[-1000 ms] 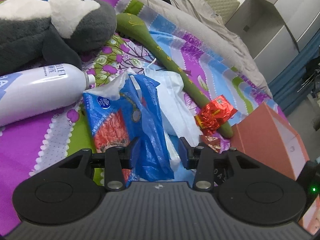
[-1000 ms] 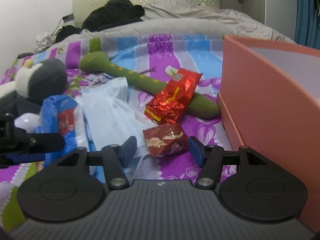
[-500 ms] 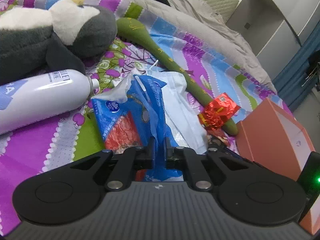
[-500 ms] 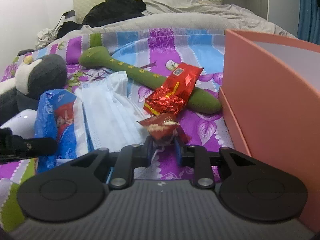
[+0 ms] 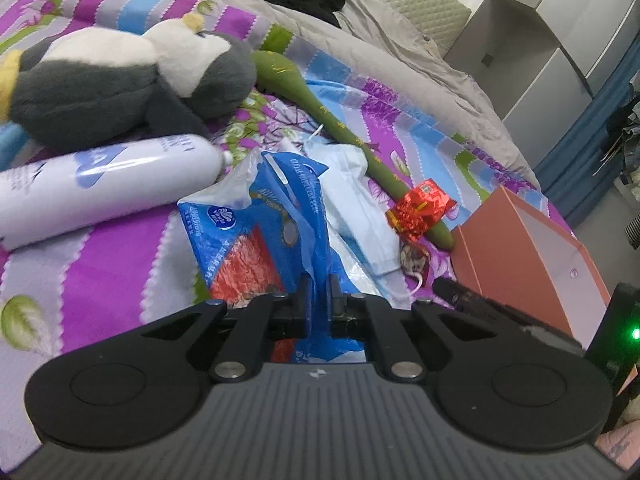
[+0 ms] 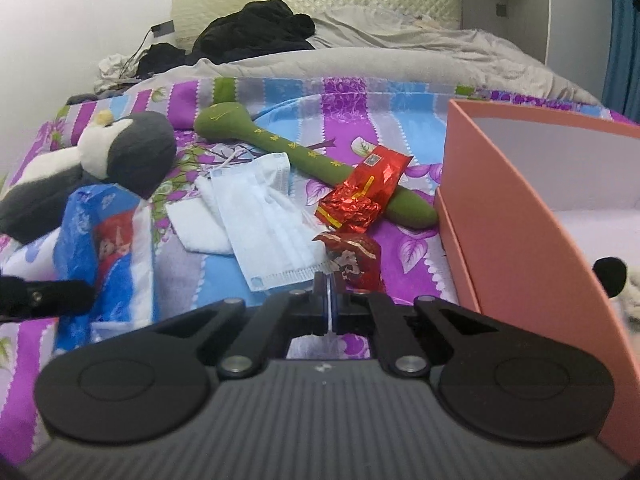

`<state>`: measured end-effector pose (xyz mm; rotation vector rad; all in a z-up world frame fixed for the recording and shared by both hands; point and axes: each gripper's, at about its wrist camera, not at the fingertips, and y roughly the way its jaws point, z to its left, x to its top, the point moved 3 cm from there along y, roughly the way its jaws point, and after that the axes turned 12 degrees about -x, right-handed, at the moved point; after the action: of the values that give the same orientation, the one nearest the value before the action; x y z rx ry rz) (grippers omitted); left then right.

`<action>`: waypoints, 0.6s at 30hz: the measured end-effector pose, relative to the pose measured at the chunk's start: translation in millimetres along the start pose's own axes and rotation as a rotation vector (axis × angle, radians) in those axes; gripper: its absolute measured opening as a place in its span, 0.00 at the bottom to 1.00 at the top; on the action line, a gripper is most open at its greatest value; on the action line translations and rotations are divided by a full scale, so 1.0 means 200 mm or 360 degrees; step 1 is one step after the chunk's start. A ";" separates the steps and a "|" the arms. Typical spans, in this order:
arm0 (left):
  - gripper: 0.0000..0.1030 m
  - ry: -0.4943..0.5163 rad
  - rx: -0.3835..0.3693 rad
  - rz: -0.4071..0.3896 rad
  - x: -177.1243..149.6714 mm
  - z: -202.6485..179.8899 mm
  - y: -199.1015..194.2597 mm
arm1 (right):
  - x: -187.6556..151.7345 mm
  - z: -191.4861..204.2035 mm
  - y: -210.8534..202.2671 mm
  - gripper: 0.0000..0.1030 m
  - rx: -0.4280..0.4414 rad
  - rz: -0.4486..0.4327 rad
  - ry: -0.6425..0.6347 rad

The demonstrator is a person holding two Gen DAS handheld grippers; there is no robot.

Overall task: Organize soft objects
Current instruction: 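Grasp the blue-and-red snack bag with the left tool while the right tool approaches the red candy packet, then close the right tool on the small red candy packet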

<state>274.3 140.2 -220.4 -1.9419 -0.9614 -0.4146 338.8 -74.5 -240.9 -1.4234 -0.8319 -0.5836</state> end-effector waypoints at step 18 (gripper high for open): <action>0.07 0.0003 0.0019 0.0070 -0.09 0.09 0.01 | 0.03 0.02 0.31 0.48 -0.0176 0.0012 -0.0038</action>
<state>263.7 147.0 -242.9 -1.9483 -0.9161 -0.3847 391.2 -64.4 -274.3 -1.5364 -0.8232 -0.6156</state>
